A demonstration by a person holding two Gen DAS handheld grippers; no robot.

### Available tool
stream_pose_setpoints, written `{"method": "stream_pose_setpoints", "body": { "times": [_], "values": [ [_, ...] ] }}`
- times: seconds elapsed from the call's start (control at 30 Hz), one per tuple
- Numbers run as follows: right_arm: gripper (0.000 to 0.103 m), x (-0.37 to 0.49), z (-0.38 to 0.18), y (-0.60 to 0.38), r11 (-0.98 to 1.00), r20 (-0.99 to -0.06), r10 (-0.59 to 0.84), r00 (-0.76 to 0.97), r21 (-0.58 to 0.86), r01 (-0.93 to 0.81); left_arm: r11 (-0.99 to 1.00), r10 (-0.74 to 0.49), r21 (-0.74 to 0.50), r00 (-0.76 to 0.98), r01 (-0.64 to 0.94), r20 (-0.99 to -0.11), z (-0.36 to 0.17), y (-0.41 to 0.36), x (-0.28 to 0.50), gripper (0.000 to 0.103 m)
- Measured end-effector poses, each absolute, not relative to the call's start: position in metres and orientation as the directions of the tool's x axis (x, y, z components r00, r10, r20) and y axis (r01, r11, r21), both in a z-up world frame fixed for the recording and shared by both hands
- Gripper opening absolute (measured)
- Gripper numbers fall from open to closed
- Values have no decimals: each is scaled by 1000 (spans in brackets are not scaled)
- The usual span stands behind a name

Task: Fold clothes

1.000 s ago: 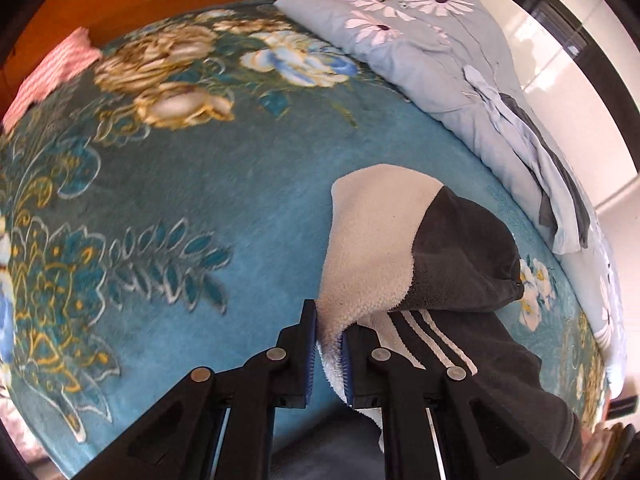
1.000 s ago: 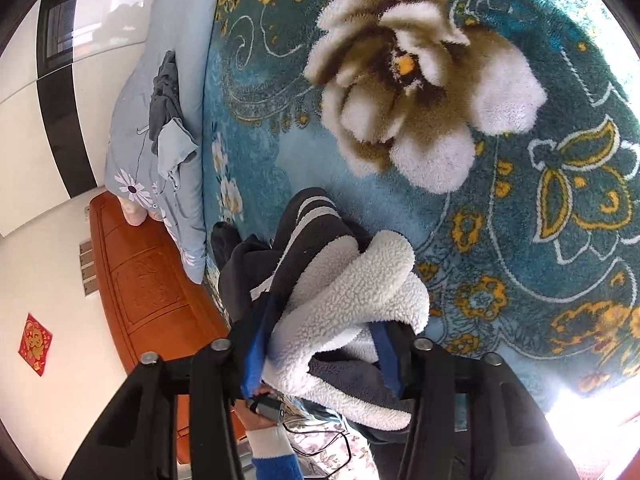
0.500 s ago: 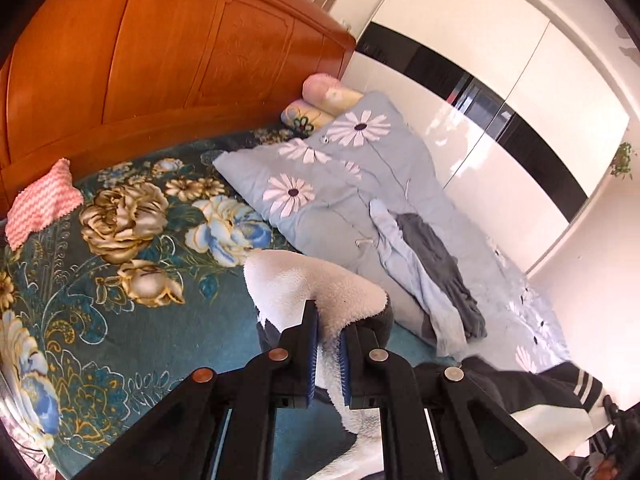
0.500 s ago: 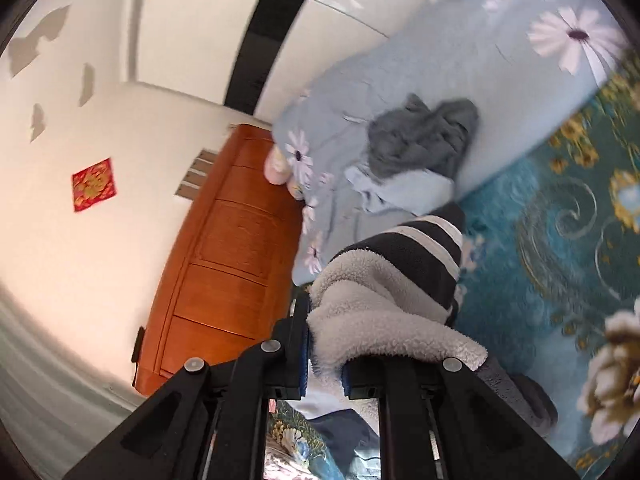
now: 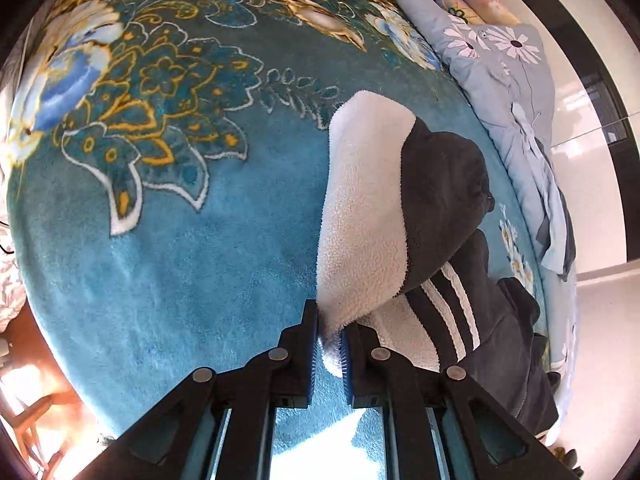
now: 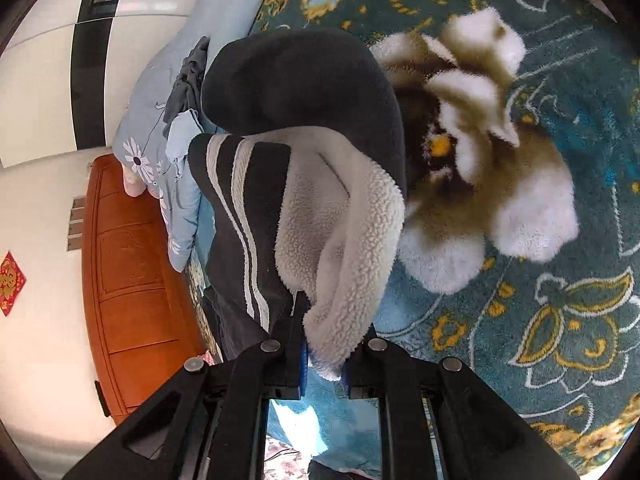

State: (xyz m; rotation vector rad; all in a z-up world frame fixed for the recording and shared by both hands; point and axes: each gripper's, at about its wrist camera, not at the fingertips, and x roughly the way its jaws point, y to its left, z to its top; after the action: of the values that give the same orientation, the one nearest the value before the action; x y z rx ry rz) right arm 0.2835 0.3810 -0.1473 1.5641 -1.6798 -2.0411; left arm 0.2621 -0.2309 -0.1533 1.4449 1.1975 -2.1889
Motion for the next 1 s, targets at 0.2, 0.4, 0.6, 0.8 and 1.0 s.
{"method": "stream_pose_setpoints", "body": {
  "times": [0.2,0.4,0.6,0.8,1.0],
  "values": [
    [20,267,-120,375,-591,-728,-560,-395,686,-425,-680,230,-471,-446,562,-865,-134,-227,262,14],
    [38,279,-72,378,-796,-851,-395,-345,505,-334,-832,190,-384,-444,401,-876,-100,-201,251,17],
    [60,220,-30,344,-883,-817,-376,-437,458,-97,-923,202,-321,-444,213,-873,-82,-162,178,56],
    [61,142,-41,273,-917,-848,-392,-358,392,76,-991,-111,77,-374,106,-921,-110,-139,129,63],
    [61,116,-58,264,-915,-860,-391,-328,402,38,-992,-122,115,-371,41,-920,-128,-145,117,53]
  ]
}}
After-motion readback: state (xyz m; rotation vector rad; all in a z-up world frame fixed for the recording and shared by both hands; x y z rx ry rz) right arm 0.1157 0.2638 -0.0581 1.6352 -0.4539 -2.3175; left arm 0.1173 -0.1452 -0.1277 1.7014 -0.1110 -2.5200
